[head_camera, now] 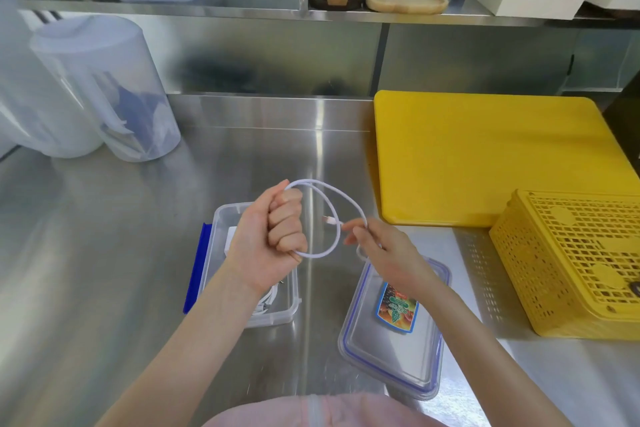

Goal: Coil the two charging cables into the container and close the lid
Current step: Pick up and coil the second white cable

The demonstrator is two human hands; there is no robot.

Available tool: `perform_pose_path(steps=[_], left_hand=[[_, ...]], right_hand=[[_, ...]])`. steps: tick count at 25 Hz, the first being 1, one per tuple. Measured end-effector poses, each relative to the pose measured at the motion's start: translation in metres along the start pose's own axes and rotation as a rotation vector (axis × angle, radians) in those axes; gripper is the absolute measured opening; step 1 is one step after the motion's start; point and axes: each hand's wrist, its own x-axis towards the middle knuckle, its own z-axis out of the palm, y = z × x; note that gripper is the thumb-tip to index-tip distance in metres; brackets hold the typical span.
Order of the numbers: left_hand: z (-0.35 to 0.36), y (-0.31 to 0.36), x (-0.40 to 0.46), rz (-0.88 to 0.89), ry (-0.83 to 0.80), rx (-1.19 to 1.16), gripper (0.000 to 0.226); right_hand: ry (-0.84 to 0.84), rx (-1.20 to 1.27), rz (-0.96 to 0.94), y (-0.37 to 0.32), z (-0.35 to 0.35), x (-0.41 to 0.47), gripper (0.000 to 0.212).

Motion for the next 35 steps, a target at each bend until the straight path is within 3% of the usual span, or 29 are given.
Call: perform_pose_path(steps=[4, 7, 10, 12, 15, 19, 24, 28, 32, 35], left_hand=[[0.002, 0.000, 0.002, -0.033, -0.030, -0.081, 0.035], [0.010, -0.001, 0.002, 0.036, -0.011, -0.024, 0.027], [0.009, 0.008, 0.002, -0.022, -0.157, -0.155, 0.025], [0.015, 0.011, 0.001, 0.040, -0.042, -0.155, 0.032], [0.019, 0.000, 0.001, 0.228, 0.239, 0.148, 0.037], [0.023, -0.010, 0.004, 0.289, 0.319, 0.208, 0.041], [0.021, -0.011, -0.001, 0.265, 0.321, 0.340, 0.030], [0.020, -0.013, -0.003, 0.260, 0.316, 0.419, 0.030], [0.021, -0.013, -0.004, 0.279, 0.311, 0.448, 0.033], [0.024, -0.017, -0.003, 0.278, 0.325, 0.593, 0.030]], right_hand=[[0.008, 0.105, 0.067, -0.007, 0.003, 0.001, 0.030], [-0.105, -0.111, 0.040, -0.009, 0.007, -0.006, 0.029], [-0.141, -0.203, 0.028, -0.004, 0.012, -0.015, 0.030], [-0.162, -0.356, 0.009, -0.002, 0.013, -0.020, 0.032], [-0.241, -0.537, -0.009, -0.004, 0.011, -0.025, 0.037], [-0.284, -0.534, -0.156, -0.016, 0.011, -0.029, 0.036], [-0.134, -0.447, -0.268, -0.027, 0.003, -0.031, 0.036], [-0.016, -0.477, -0.238, -0.033, -0.004, -0.032, 0.027], [0.013, -0.555, -0.190, -0.036, -0.007, -0.033, 0.026], [0.008, -0.518, -0.200, -0.041, -0.006, -0.035, 0.025]])
